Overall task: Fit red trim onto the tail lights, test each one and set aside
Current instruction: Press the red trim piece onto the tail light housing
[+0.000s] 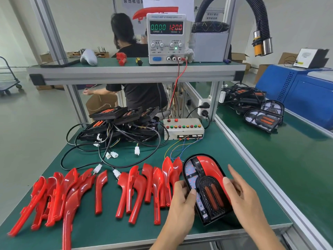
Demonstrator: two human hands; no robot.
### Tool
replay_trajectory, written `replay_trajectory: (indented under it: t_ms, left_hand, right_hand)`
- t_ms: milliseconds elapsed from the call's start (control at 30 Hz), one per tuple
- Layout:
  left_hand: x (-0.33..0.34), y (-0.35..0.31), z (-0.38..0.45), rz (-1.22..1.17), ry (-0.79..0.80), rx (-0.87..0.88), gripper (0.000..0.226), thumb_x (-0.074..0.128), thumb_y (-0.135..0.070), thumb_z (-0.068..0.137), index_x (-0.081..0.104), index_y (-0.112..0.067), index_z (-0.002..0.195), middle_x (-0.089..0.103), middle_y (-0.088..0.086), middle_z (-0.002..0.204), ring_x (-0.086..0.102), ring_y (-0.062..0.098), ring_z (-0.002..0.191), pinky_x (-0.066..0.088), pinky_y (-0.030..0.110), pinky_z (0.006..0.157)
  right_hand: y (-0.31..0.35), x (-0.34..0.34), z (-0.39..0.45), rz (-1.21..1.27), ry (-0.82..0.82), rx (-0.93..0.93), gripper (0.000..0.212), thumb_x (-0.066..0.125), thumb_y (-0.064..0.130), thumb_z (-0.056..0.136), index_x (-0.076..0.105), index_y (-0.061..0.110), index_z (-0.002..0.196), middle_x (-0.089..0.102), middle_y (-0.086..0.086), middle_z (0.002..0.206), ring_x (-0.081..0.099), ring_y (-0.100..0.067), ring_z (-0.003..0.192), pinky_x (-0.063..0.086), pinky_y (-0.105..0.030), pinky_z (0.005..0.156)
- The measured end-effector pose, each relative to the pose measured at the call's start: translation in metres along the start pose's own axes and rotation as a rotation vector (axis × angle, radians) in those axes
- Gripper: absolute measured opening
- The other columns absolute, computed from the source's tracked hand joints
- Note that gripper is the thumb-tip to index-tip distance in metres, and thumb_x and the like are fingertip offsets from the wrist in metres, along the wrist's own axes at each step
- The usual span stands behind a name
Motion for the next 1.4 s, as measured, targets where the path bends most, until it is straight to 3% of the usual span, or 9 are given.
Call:
replay_trajectory:
  t_ms: [100,267,467,567,700,833,933,1033,1400]
  left_hand:
    - [0.001,-0.002,-0.002,-0.008,-0.004,-0.013,0.016,0.047,-0.017,0.108,0.05,-0.023,0.123,0.073,-0.006,0.117,0.069,0.016,0.112,0.051,0.053,0.104]
    - [0.003,-0.008,-0.004,-0.021,0.033,-0.021,0.016,0.052,-0.022,0.105,0.051,-0.022,0.121,0.074,-0.005,0.115,0.07,0.018,0.111,0.051,0.056,0.103]
    - [-0.011,-0.022,0.008,0.071,-0.056,-0.041,0.057,0.065,-0.076,0.072,0.064,-0.022,0.091,0.066,-0.001,0.078,0.065,0.022,0.081,0.054,0.057,0.095]
    - [-0.016,-0.035,0.02,0.145,-0.161,-0.001,0.056,0.063,-0.085,0.065,0.067,-0.035,0.088,0.068,-0.018,0.075,0.062,0.001,0.074,0.054,0.032,0.082]
    - [-0.014,-0.06,0.038,0.11,-0.112,0.028,0.066,0.073,-0.078,0.061,0.069,-0.029,0.105,0.076,-0.017,0.096,0.07,-0.004,0.089,0.051,0.02,0.082]
    - [-0.007,-0.067,0.054,0.025,-0.006,-0.1,0.074,0.085,-0.067,0.057,0.071,-0.01,0.101,0.074,-0.001,0.085,0.069,0.013,0.075,0.059,0.034,0.079]
    - [-0.003,-0.064,0.058,-0.043,-0.002,-0.104,0.071,0.093,-0.053,0.051,0.069,-0.01,0.102,0.078,0.007,0.091,0.074,0.02,0.081,0.062,0.041,0.085]
    - [-0.003,-0.063,0.059,-0.059,0.051,-0.047,0.071,0.096,-0.047,0.05,0.071,-0.013,0.106,0.079,0.007,0.099,0.076,0.024,0.093,0.061,0.041,0.089]
    - [-0.007,-0.063,0.053,-0.107,0.061,-0.056,0.047,0.096,-0.021,0.065,0.072,-0.005,0.103,0.078,0.014,0.096,0.075,0.026,0.087,0.062,0.036,0.08]
  right_hand:
    - [-0.003,-0.001,0.006,0.009,0.056,0.033,0.052,0.057,0.064,0.086,0.057,0.049,0.135,0.072,0.021,0.108,0.066,0.007,0.102,0.052,-0.024,0.096]
    - [0.004,0.004,0.005,0.125,0.1,0.015,0.024,0.056,0.053,0.09,0.068,0.066,0.106,0.071,0.031,0.112,0.066,0.011,0.105,0.047,-0.001,0.08]
    - [0.0,0.003,0.004,0.174,0.065,-0.011,0.026,0.058,0.051,0.09,0.07,0.059,0.112,0.074,0.022,0.116,0.068,0.002,0.112,0.05,-0.011,0.09]
    - [0.005,0.003,0.002,0.149,0.059,-0.026,0.024,0.059,0.052,0.089,0.07,0.062,0.108,0.074,0.025,0.113,0.068,0.005,0.108,0.048,-0.004,0.083]
    - [0.013,0.005,0.001,0.125,0.058,-0.046,0.025,0.057,0.049,0.089,0.069,0.066,0.103,0.074,0.027,0.107,0.069,0.009,0.1,0.046,0.0,0.076]
    - [0.014,0.005,0.0,0.131,0.093,-0.071,0.029,0.059,0.045,0.09,0.07,0.057,0.115,0.075,0.02,0.112,0.071,-0.001,0.103,0.055,-0.012,0.082]
    - [0.011,0.005,-0.001,0.126,0.119,-0.078,0.034,0.058,0.048,0.09,0.067,0.053,0.122,0.075,0.017,0.116,0.072,-0.007,0.105,0.061,-0.027,0.085]
    - [0.009,0.002,-0.002,0.121,0.109,-0.091,0.032,0.058,0.046,0.092,0.067,0.054,0.122,0.074,0.018,0.117,0.072,-0.005,0.105,0.06,-0.021,0.081]
    - [0.014,0.002,-0.002,0.096,0.121,-0.141,0.034,0.058,0.038,0.094,0.068,0.048,0.125,0.072,0.022,0.121,0.066,0.001,0.114,0.052,-0.01,0.086]
Point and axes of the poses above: each hand's wrist, its own z-axis towards the middle knuckle, its own x-axis out of the palm, y = z × x, the point moved 4 cm from there along z, towards the middle knuckle
